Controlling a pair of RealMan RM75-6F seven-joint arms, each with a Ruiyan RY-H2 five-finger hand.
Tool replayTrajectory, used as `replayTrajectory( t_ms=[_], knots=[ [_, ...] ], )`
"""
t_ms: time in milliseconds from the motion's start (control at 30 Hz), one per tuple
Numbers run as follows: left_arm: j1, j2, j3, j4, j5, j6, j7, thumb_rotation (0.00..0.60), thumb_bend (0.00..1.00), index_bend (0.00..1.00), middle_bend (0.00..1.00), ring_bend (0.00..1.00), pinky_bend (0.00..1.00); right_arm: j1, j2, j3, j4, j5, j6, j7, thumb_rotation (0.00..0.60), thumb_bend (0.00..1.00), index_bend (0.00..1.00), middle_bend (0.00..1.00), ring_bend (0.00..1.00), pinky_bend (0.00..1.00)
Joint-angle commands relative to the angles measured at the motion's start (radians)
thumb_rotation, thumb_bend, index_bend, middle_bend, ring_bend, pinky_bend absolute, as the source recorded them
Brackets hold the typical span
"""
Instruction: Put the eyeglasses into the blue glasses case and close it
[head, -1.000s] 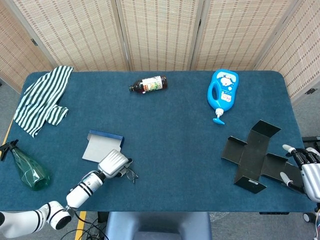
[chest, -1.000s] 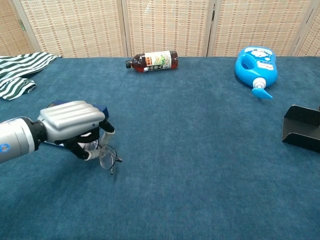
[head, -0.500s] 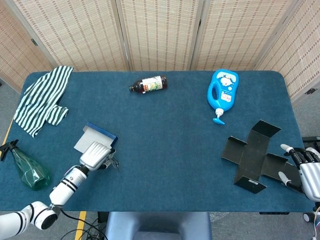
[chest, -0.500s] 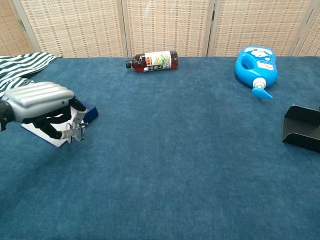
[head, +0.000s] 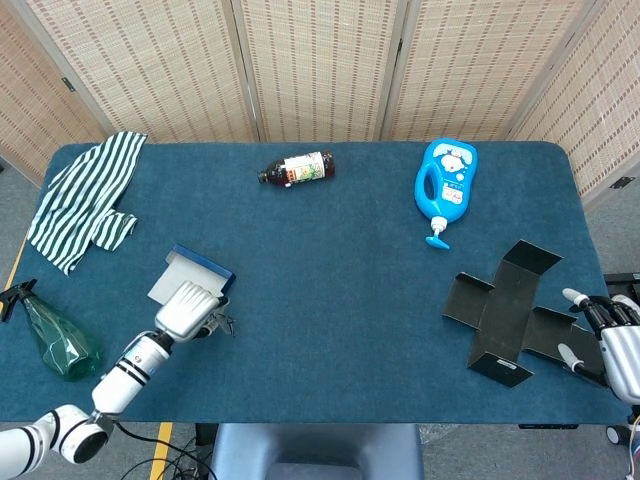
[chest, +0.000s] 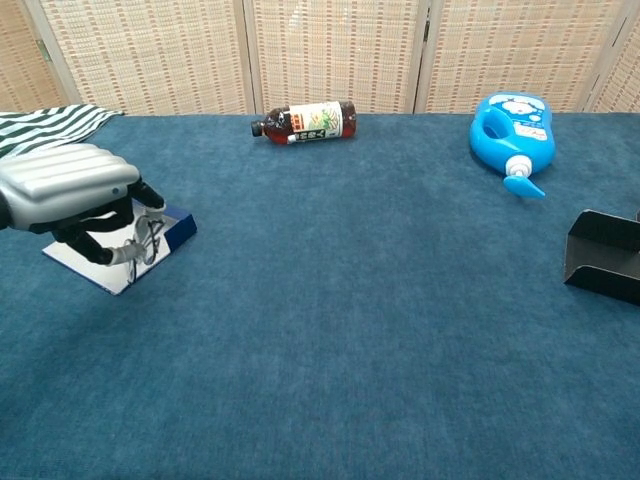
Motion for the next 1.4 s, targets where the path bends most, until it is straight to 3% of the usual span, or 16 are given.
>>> replayTrajectory(
  t_ms=[33, 333, 700, 867, 1167, 1400],
  knots=[
    [0.005, 0.024, -0.005, 0.007, -0.001, 0.010, 0.015, 0.600, 0.45, 0.67, 0.96, 0.94, 1.00, 0.000, 0.000, -0.001, 0.000, 0.000, 0.000, -0.001, 0.600, 0.26, 0.17, 0.36, 0.25, 0.24],
    [0.002, 0.007, -0.019, 0.142, 0.012, 0.031, 0.051, 0.600, 0.45, 0.68, 0.96, 0.94, 1.00, 0.001, -0.001, -0.001, -0.005, -0.001, -0.003, -0.007, 0.600, 0.26, 0.17, 0.36, 0.25, 0.24],
    [-0.026, -0.118, 0.000, 0.459, 0.061, 0.000, -0.026, 0.600, 0.45, 0.67, 0.96, 0.94, 1.00, 0.001, 0.001, -0.001, -0.009, 0.004, -0.007, -0.013, 0.600, 0.26, 0.17, 0.36, 0.25, 0.24],
    [-0.033, -0.165, 0.012, 0.531, 0.071, -0.017, -0.035, 0.600, 0.45, 0.64, 0.96, 0.94, 1.00, 0.001, 0.004, 0.000, -0.013, 0.005, -0.008, -0.018, 0.600, 0.26, 0.17, 0.36, 0.25, 0.24],
    [-0.031, -0.197, 0.005, 0.541, 0.060, -0.019, 0.014, 0.600, 0.44, 0.37, 0.96, 0.94, 1.00, 0.001, 0.004, 0.000, -0.014, 0.008, -0.009, -0.018, 0.600, 0.26, 0.17, 0.36, 0.25, 0.24],
    [-0.018, -0.185, -0.012, 0.501, 0.035, -0.003, 0.070, 0.600, 0.36, 0.17, 0.96, 0.93, 1.00, 0.001, 0.004, 0.001, -0.011, 0.009, -0.008, -0.014, 0.600, 0.26, 0.17, 0.36, 0.25, 0.24]
  ],
)
